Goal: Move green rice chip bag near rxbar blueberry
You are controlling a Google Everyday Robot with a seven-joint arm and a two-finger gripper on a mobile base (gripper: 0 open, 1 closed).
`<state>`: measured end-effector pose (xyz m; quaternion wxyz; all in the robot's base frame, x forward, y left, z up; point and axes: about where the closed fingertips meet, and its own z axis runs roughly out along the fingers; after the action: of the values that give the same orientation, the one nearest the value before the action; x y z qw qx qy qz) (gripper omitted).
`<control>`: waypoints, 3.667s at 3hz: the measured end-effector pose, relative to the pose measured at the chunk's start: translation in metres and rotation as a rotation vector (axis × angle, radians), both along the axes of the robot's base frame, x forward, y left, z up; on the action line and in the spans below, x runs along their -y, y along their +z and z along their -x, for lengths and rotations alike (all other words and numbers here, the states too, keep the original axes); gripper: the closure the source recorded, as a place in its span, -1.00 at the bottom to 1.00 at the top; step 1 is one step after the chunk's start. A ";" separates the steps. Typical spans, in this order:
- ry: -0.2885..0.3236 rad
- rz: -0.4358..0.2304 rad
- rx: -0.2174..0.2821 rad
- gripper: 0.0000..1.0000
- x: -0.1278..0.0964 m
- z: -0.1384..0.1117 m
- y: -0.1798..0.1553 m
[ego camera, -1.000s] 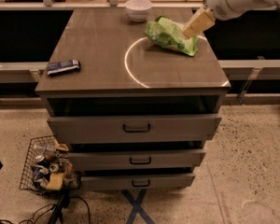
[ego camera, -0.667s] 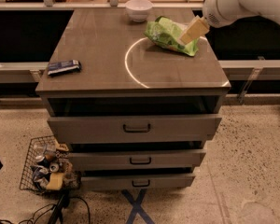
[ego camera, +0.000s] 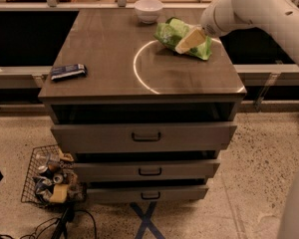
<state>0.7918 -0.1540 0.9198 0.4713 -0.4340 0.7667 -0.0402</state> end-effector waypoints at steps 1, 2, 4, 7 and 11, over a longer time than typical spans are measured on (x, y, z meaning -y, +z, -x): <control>0.047 -0.071 -0.014 -1.00 -0.014 -0.023 -0.011; 0.093 -0.161 -0.048 -0.96 -0.029 -0.037 -0.030; 0.104 -0.302 -0.093 -0.06 -0.042 -0.039 -0.071; 0.104 -0.314 -0.095 1.00 -0.044 -0.039 -0.070; 0.170 -0.101 -0.072 1.00 -0.107 -0.036 0.003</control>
Offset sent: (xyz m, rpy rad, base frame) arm 0.0485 0.0341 -0.0338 0.2355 0.0676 0.1286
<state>0.8282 -0.0466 0.9223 0.4664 -0.4746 0.7445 0.0542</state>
